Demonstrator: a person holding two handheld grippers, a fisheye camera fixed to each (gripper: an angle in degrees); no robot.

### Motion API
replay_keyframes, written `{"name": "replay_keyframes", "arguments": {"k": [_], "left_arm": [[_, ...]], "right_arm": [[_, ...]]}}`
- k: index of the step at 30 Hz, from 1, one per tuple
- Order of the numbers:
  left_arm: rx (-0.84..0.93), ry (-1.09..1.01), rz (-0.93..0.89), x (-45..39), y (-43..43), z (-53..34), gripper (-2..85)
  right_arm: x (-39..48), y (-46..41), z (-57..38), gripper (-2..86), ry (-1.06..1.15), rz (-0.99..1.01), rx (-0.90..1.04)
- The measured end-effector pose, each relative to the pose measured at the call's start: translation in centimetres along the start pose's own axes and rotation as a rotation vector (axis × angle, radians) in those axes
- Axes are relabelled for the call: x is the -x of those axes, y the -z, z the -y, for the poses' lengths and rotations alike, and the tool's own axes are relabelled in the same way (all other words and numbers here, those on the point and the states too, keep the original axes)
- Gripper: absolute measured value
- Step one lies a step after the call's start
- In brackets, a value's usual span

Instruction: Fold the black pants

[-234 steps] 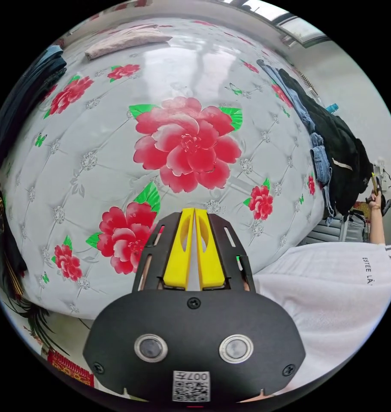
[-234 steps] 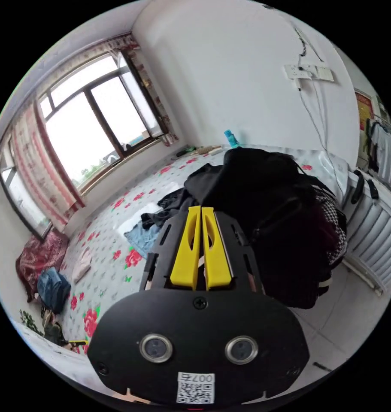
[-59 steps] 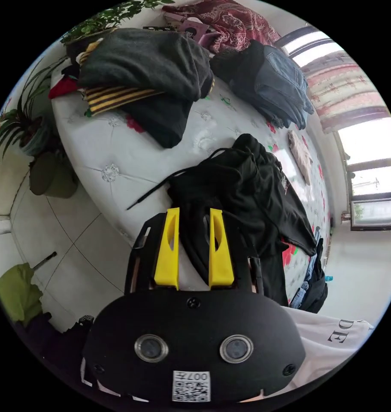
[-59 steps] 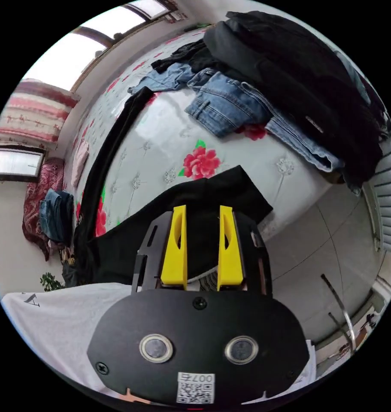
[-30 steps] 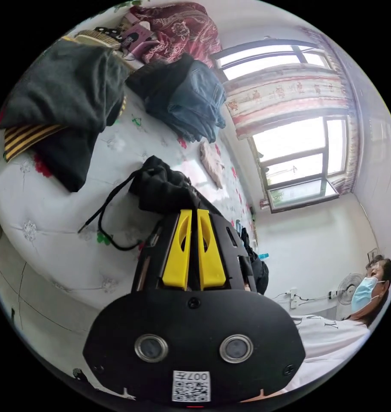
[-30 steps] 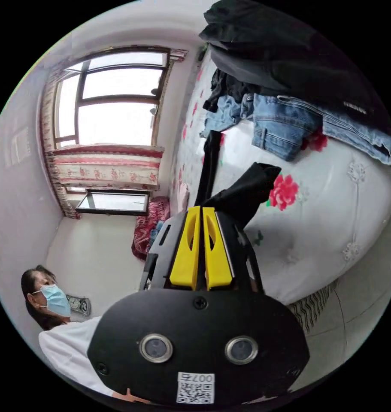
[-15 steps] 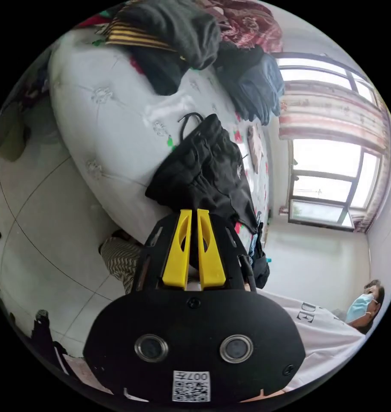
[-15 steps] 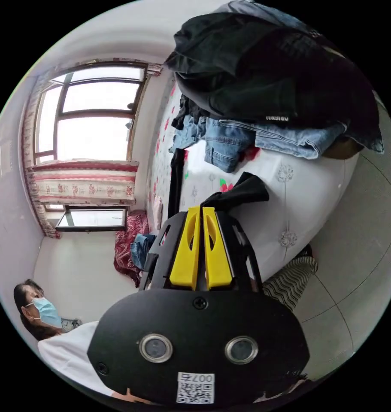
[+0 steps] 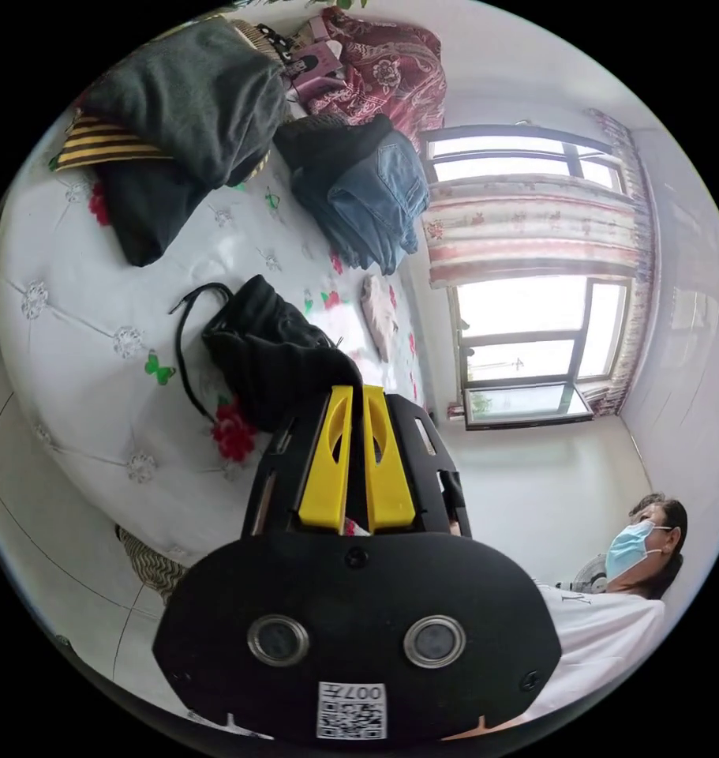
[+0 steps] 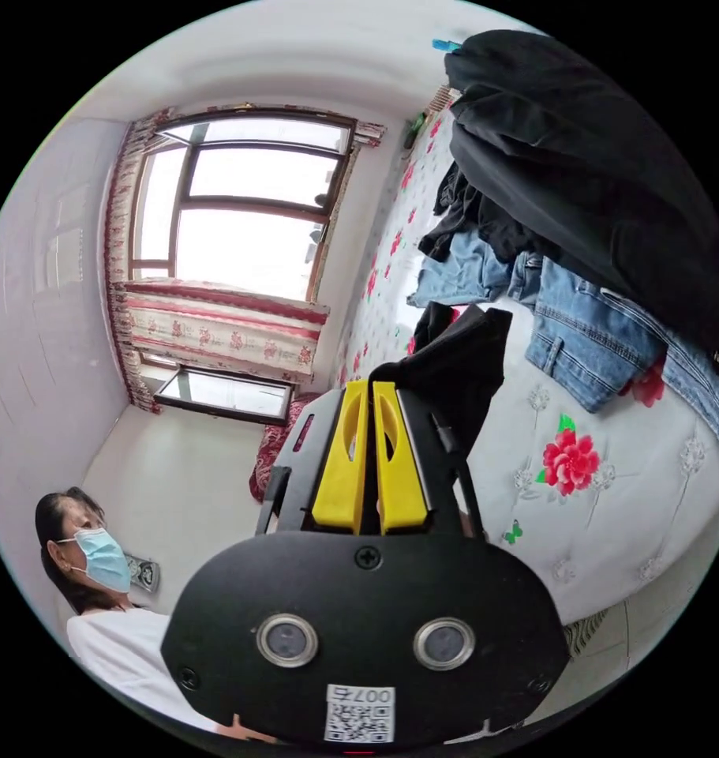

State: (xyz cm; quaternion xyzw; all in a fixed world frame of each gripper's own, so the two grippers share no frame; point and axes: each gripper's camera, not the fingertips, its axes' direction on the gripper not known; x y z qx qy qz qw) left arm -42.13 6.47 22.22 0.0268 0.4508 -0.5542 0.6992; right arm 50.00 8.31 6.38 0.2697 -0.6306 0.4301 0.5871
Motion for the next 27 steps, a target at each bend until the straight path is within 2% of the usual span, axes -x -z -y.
{"name": "replay_keyframes", "arguments": {"k": [6, 9, 11, 14, 16, 22, 25, 27], "left_arm": [[-0.027, 0.064, 0.088, -1.7, -6.2, 5.5, -0.6], [-0.015, 0.134, 0.158, -0.7, -11.3, 9.2, -0.4], [-0.006, 0.251, 0.226, 1.1, -15.5, 11.4, -0.2], [-0.05, 0.369, 0.243, 2.5, -18.9, 13.0, 0.4], [-0.051, 0.36, 0.25, 2.2, -19.9, 13.7, 0.8], [0.003, 0.261, 0.228, 1.5, -20.6, 14.3, 3.2], [-0.07, 0.301, 0.141, 2.5, -22.1, 14.2, 7.6], [-0.112, 0.314, 0.099, 1.7, -23.1, 14.4, 11.0]], "right_arm": [[3.5, -11.3, 6.5, -0.3, 0.06, -0.059, 0.044], [3.2, -21.0, 10.7, -0.2, 0.045, -0.213, 0.102], [1.2, -29.3, 13.0, -0.2, -0.005, -0.347, 0.135], [-1.5, -37.1, 14.5, -0.2, -0.053, -0.395, 0.149], [-1.8, -39.9, 15.4, -0.1, -0.033, -0.409, 0.136], [-1.1, -45.1, 17.5, 0.1, 0.117, -0.633, 0.21], [-3.9, -48.6, 18.8, 0.6, 0.07, -0.682, 0.323], [-4.9, -48.9, 19.7, 1.4, 0.046, -0.665, 0.318]]}}
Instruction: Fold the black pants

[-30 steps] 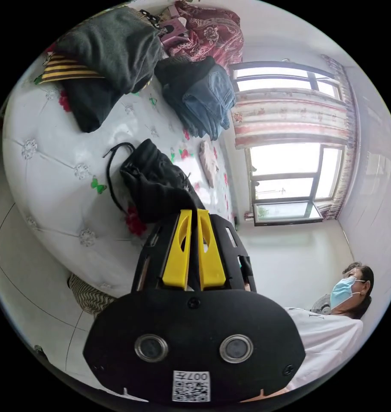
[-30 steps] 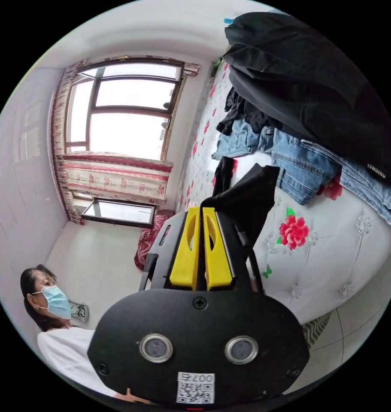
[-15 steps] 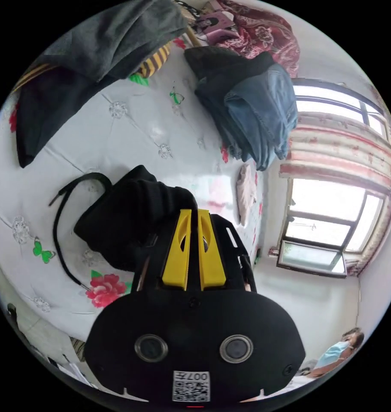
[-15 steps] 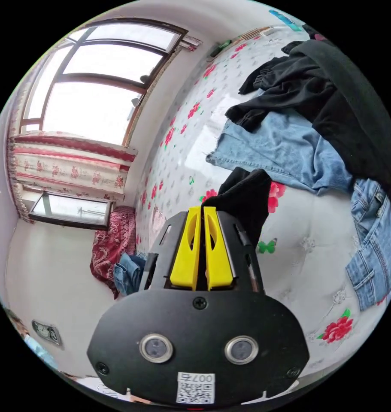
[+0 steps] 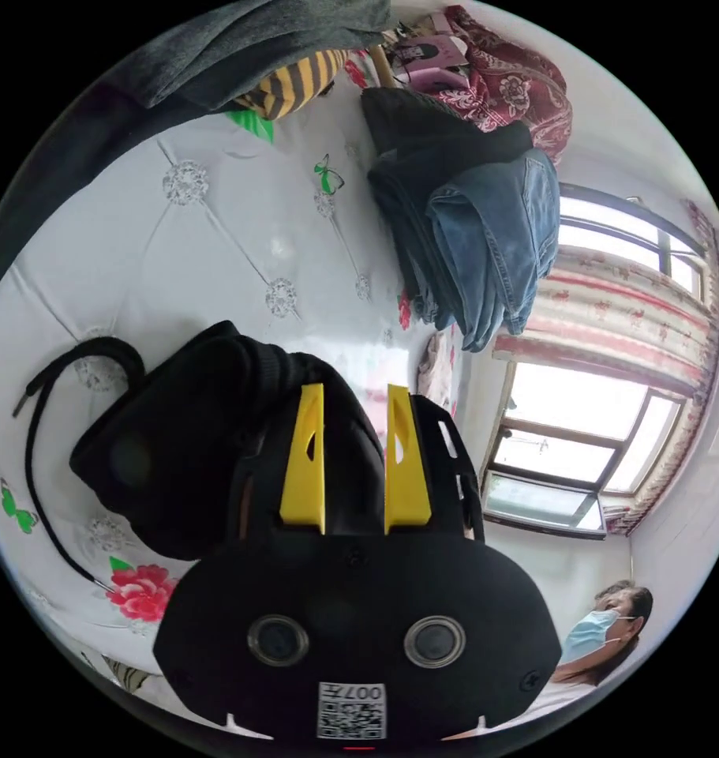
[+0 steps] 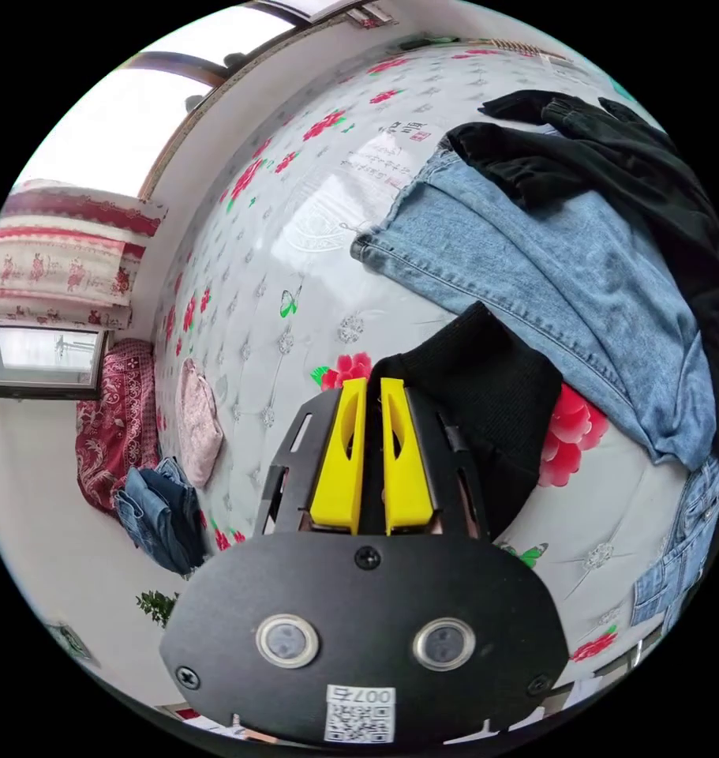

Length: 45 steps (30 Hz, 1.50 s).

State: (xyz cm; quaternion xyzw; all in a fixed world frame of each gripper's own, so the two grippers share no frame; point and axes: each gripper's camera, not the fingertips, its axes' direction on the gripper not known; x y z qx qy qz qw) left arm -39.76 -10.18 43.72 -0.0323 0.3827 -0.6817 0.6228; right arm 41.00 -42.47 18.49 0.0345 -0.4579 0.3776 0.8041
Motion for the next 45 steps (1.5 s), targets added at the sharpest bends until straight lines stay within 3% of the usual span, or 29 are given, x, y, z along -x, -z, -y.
{"name": "replay_keyframes", "arguments": {"k": [5, 12, 14, 18, 20, 27, 32, 36, 41, 43, 45], "left_arm": [[-0.023, -0.246, 0.178, -6.1, -1.0, -1.6, 14.0], [-0.046, -0.615, 0.486, -10.2, -1.6, -9.0, 12.1], [-0.042, -0.749, 0.663, -10.1, -3.2, -11.9, 11.4], [0.027, -0.688, 0.848, -5.6, -6.8, -11.7, 8.0], [-0.01, -0.642, 0.739, -2.9, -7.3, -10.7, 6.7], [-0.049, -0.497, 0.539, -1.8, -4.2, -9.2, 5.5], [-0.281, -0.294, 0.286, 0.7, 3.8, -9.9, 5.3], [-0.262, -0.223, 0.263, 2.6, 6.3, -10.0, 9.6], [-0.094, -0.086, 0.208, 5.6, 3.1, -9.0, 17.2], [-0.154, -0.093, 0.262, 4.8, 2.7, -8.5, 17.4], [-0.104, -0.073, 0.256, 4.4, 1.4, -6.7, 16.9]], "right_arm": [[-2.1, 0.3, 1.9, 3.7, 0.088, 0.034, 0.079], [-9.5, 8.0, -2.5, 6.0, 0.185, 0.24, -0.123], [-14.4, 9.7, -5.2, 6.7, 0.146, 0.258, -0.183], [-21.5, 9.8, -8.1, 7.6, 0.053, 0.3, -0.198], [-24.4, 8.9, -8.8, 8.2, 0.013, 0.409, -0.189], [-25.8, 5.0, -6.6, 7.0, 0.014, 0.453, -0.127], [-28.7, 5.2, -5.1, 2.0, -0.114, 0.65, -0.145], [-28.9, 9.2, -5.9, 0.7, 0.001, 0.592, -0.215], [-38.2, 10.1, -8.8, 0.0, -0.254, 0.48, -0.214], [-39.6, 10.1, -9.3, 0.0, -0.28, 0.528, -0.22], [-39.0, 10.2, -9.3, -0.1, -0.26, 0.5, -0.222]]}}
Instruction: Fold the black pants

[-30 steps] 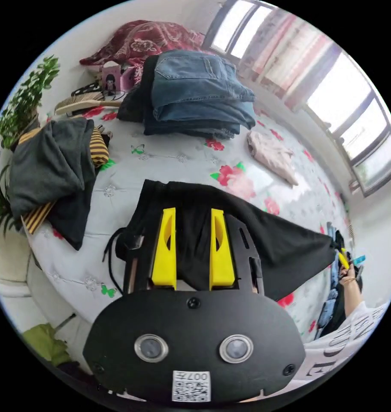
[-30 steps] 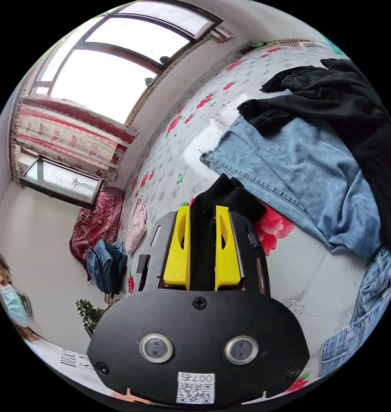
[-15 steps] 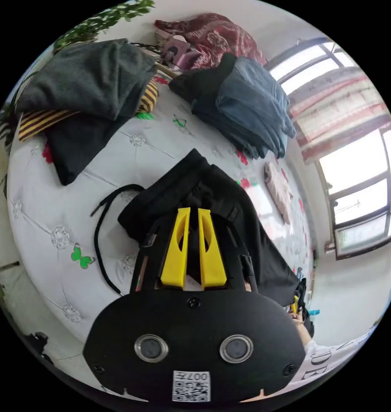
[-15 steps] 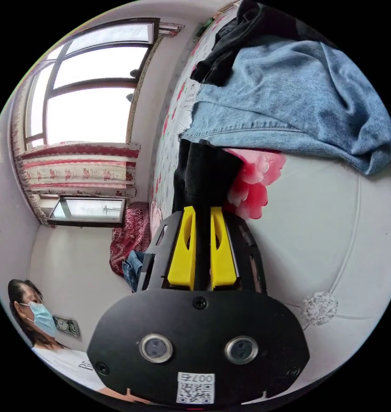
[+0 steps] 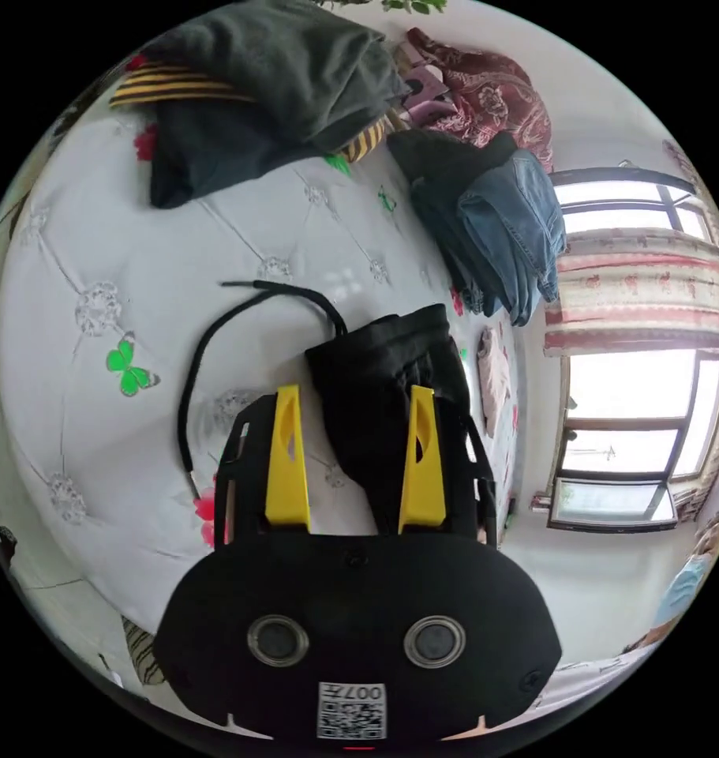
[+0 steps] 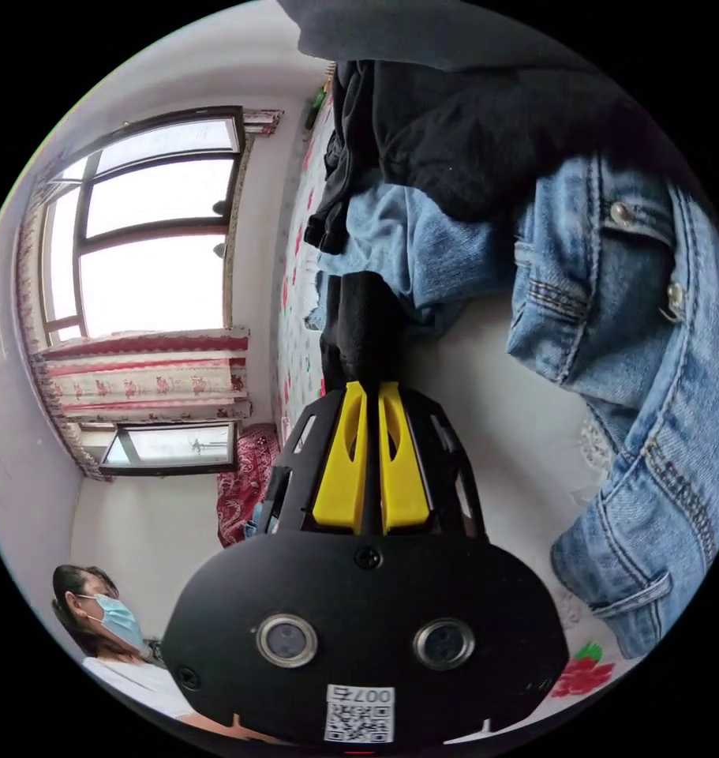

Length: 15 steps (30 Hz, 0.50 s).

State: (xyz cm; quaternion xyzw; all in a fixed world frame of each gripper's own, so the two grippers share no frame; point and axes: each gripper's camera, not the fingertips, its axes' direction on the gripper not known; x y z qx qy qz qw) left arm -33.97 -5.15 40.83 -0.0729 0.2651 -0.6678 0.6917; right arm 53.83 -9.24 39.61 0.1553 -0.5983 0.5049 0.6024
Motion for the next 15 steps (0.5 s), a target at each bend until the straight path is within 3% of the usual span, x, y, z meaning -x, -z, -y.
{"name": "replay_keyframes", "arguments": {"k": [3, 6, 11, 15], "left_arm": [[0.035, -0.056, 0.095, -0.8, -0.9, 2.6, 12.9], [0.03, 0.007, -0.033, 1.5, -0.7, 4.0, 8.8], [-0.005, 0.025, -0.212, 5.5, -0.3, 4.0, 7.3], [-0.026, 0.017, -0.276, 7.2, -0.3, 4.0, 7.1]], "right_arm": [[3.6, -1.0, -0.4, -0.1, 0.097, -0.034, -0.013], [11.5, -2.9, -2.4, -0.2, 0.372, -0.123, 0.013], [26.4, -9.1, -14.3, 0.0, 1.06, -0.28, 0.194], [30.0, -14.2, -25.8, 0.1, 1.421, -0.281, 0.342]]}}
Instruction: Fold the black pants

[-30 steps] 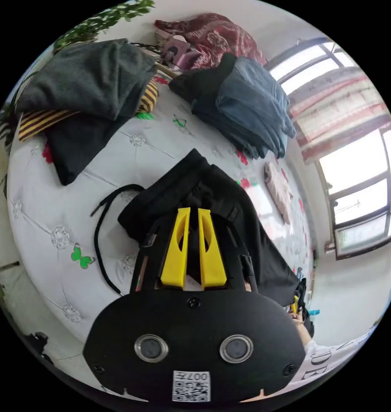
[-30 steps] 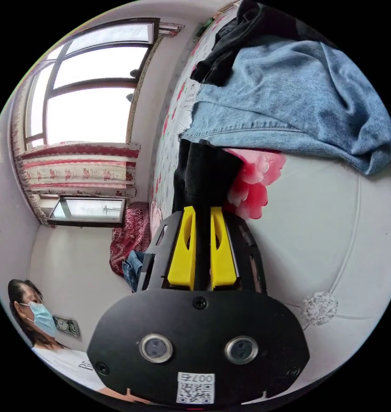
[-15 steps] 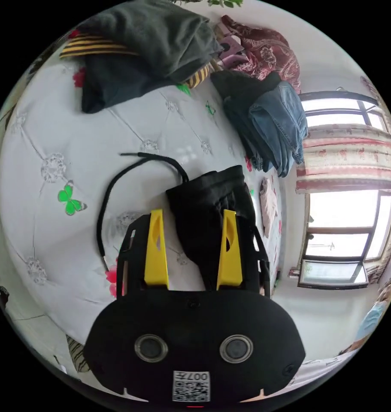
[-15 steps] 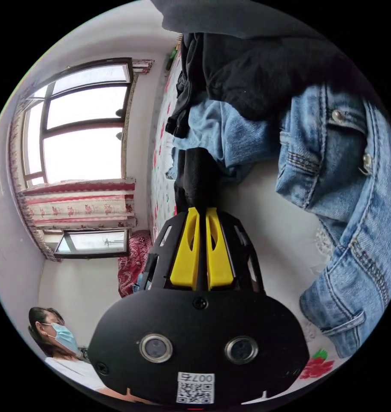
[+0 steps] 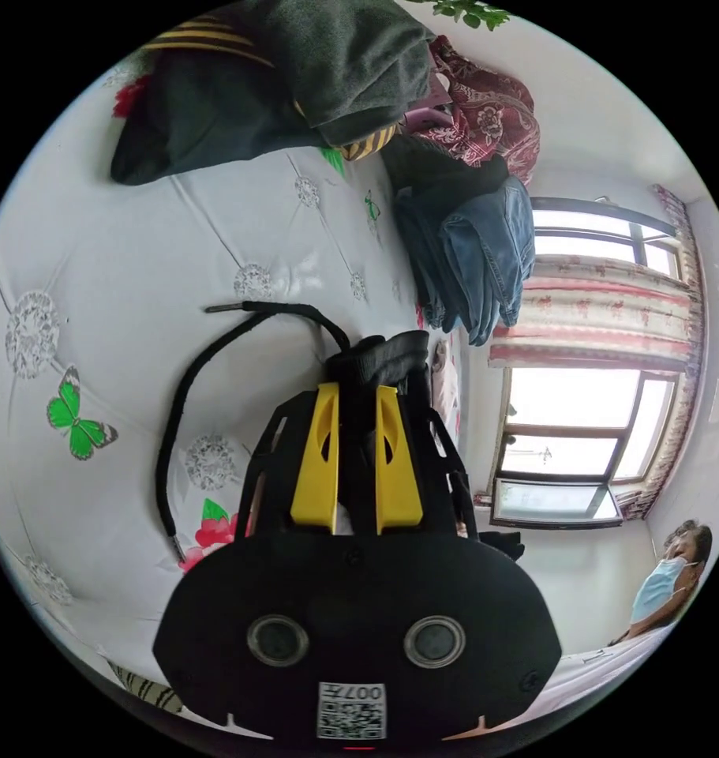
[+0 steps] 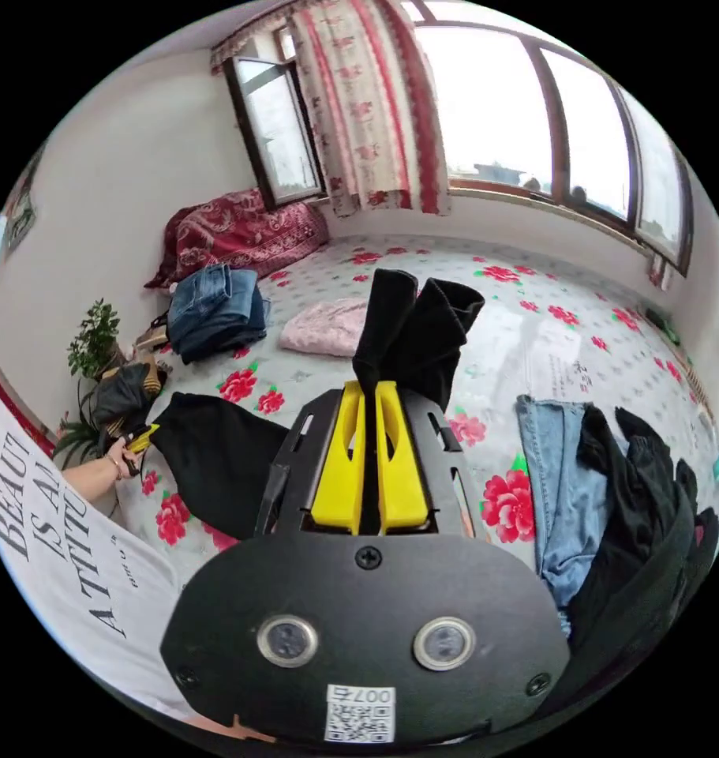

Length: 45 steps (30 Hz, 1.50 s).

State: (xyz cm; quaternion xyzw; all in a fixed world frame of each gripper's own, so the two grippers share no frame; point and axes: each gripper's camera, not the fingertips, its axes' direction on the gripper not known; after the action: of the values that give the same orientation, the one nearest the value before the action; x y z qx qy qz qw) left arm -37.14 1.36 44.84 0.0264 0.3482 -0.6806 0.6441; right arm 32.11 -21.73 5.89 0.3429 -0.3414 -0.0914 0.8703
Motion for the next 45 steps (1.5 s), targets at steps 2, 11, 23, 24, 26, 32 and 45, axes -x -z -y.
{"name": "replay_keyframes", "arguments": {"k": [2, 11, 23, 24, 26, 32, 45], "left_arm": [[-0.006, -0.002, -0.034, 1.1, 0.2, 0.0, 7.0], [-0.009, -0.145, -0.173, 1.8, 1.0, -0.2, 6.6], [0.172, -0.676, -0.304, -9.3, -2.2, -4.1, 6.4], [0.194, -0.716, -0.31, -10.3, -2.7, -4.7, 6.4], [0.29, -0.871, -0.342, -14.3, -5.1, -7.5, 6.5], [0.659, -1.16, -0.452, -22.1, -16.2, -20.4, 6.9], [0.817, -1.001, -0.15, -14.8, -24.4, -22.8, 10.5]], "right_arm": [[6.9, -4.6, -0.5, 0.3, 0.157, 0.068, 0.059], [19.5, -24.3, -10.9, 1.2, 0.381, 0.129, 0.535], [14.8, -21.3, -11.1, 10.1, 0.238, 0.379, 0.465], [14.1, -20.5, -11.1, 9.9, 0.212, 0.382, 0.438], [10.7, -18.1, -11.7, 9.5, 0.08, 0.409, 0.365], [1.0, -14.1, -16.1, 9.3, -0.22, 0.383, 0.283], [-17.2, -8.1, -24.3, 10.6, -0.705, 0.309, 0.13]]}}
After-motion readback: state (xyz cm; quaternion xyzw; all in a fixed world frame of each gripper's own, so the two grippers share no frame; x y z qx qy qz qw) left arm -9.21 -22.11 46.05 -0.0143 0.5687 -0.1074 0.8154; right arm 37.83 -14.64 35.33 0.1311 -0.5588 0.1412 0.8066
